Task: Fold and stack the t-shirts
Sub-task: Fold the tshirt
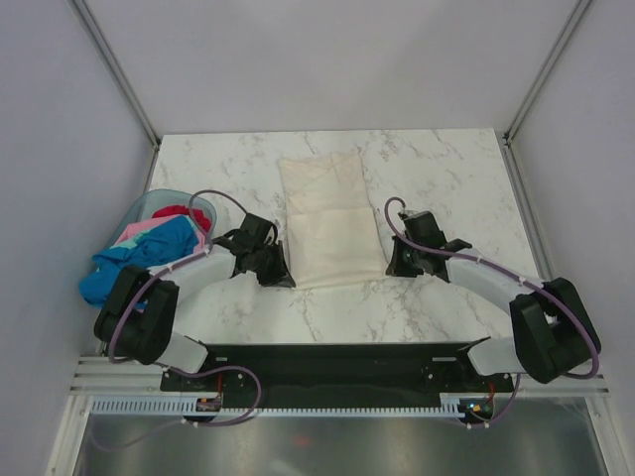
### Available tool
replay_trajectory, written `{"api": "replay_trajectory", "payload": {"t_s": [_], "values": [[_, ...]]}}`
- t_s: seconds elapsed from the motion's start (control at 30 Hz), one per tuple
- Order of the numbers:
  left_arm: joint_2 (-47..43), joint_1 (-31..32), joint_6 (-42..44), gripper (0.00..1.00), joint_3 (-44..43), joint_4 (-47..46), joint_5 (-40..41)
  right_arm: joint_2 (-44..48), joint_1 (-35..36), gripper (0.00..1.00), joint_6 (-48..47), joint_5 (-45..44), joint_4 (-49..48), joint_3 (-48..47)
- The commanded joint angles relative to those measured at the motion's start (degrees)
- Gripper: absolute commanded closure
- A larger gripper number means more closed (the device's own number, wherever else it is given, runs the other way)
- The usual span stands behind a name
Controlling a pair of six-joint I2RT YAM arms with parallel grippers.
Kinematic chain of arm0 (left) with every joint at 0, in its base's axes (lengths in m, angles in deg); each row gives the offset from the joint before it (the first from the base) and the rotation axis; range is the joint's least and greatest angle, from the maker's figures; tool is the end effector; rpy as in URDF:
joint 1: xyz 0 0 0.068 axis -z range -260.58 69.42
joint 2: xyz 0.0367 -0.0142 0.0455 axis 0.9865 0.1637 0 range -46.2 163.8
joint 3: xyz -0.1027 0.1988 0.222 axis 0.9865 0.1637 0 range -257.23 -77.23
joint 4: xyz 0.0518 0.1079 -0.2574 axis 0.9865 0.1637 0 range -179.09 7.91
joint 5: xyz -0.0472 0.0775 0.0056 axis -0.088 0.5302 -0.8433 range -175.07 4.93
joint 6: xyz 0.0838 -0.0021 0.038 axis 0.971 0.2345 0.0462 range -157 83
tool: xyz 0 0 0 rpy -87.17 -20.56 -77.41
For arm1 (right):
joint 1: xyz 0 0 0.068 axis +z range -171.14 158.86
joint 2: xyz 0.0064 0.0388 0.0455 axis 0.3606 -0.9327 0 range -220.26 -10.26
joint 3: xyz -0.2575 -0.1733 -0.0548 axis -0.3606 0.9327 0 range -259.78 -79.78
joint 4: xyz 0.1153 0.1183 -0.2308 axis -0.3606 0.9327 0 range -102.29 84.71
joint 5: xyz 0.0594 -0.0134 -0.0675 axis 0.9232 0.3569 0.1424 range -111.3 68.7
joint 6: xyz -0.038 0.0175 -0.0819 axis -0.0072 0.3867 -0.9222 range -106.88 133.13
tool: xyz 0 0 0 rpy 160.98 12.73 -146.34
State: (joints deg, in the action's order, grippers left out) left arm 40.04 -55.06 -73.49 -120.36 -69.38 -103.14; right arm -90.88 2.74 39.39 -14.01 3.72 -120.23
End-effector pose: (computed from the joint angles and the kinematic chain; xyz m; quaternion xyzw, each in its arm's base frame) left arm 0.2658 -0.1553 0.1449 -0.0550 0.9591 -0.2504 0.1204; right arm 0.2706 0.1312 0.1599 0.0014 0.9550 0.1781 0.2371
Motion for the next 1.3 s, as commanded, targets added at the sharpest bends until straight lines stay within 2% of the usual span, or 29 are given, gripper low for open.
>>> {"api": "replay_trajectory", "payload": {"t_s": [0.0,0.37,0.57,0.7,0.97,1.27], "values": [[-7.6,1.3,-2.7,0.98,3.0,2.4,2.9,5.4,0.4,1.00,2.1,-4.5,3.8,1.4],[-19.9,7.7,-9.1,0.98,10.7,4.8,3.5,16.9,6.1,1.00,7.9,-5.8,6.6,8.1],[-30.1,8.8,-12.9,0.98,9.4,11.1,5.1,25.0,6.4,1.00,6.6,-6.0,12.0,4.6],[-30.6,8.8,-12.8,0.98,5.4,11.8,3.8,27.2,6.4,1.00,5.4,-5.9,14.1,1.3],[-22.3,7.1,-10.7,0.98,-8.0,13.5,5.9,21.3,6.4,1.00,-0.8,-10.2,15.4,-11.7],[-10.2,-3.2,-5.4,0.98,-24.5,15.9,5.3,0.9,4.3,1.00,-8.1,-9.8,14.8,-33.8]]}}
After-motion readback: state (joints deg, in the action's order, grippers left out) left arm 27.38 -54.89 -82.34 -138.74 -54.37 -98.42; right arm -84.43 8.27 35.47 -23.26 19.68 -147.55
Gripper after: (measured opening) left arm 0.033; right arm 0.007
